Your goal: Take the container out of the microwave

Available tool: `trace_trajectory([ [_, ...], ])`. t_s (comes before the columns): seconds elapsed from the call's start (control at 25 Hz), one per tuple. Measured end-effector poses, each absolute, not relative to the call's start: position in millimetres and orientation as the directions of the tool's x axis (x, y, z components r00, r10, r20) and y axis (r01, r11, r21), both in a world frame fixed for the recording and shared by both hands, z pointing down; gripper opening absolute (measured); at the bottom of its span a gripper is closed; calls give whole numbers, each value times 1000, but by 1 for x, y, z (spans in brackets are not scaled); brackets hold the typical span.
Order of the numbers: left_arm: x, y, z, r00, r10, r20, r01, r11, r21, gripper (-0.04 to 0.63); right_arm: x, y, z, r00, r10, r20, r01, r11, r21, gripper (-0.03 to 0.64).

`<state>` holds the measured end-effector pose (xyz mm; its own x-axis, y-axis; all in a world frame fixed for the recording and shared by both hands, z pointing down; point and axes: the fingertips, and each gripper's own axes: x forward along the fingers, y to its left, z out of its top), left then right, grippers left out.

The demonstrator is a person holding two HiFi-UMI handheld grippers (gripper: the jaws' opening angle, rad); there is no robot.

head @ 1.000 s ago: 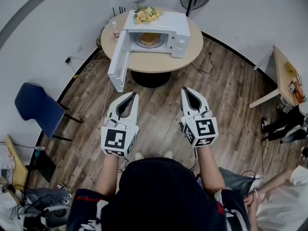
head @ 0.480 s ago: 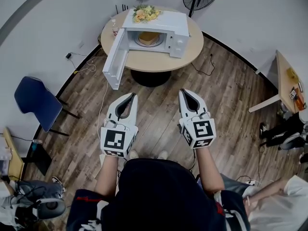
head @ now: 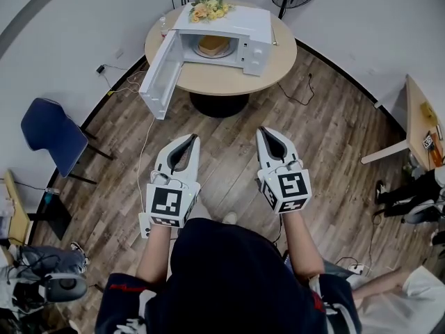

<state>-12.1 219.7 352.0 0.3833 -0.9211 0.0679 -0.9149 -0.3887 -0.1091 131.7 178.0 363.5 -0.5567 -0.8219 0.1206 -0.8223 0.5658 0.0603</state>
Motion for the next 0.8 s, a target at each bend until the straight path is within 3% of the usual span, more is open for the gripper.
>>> trace_trajectory([
  [0.4, -16, 172, 357, 386, -920, 69, -914, -391, -107, 15, 123, 134, 370, -567, -814, 124, -814, 577, 65, 8],
  [0.8, -45, 54, 352, 433, -899, 64, -895, -437, -91, 15, 90, 28, 367, -536, -834, 132, -834, 547, 72, 8],
])
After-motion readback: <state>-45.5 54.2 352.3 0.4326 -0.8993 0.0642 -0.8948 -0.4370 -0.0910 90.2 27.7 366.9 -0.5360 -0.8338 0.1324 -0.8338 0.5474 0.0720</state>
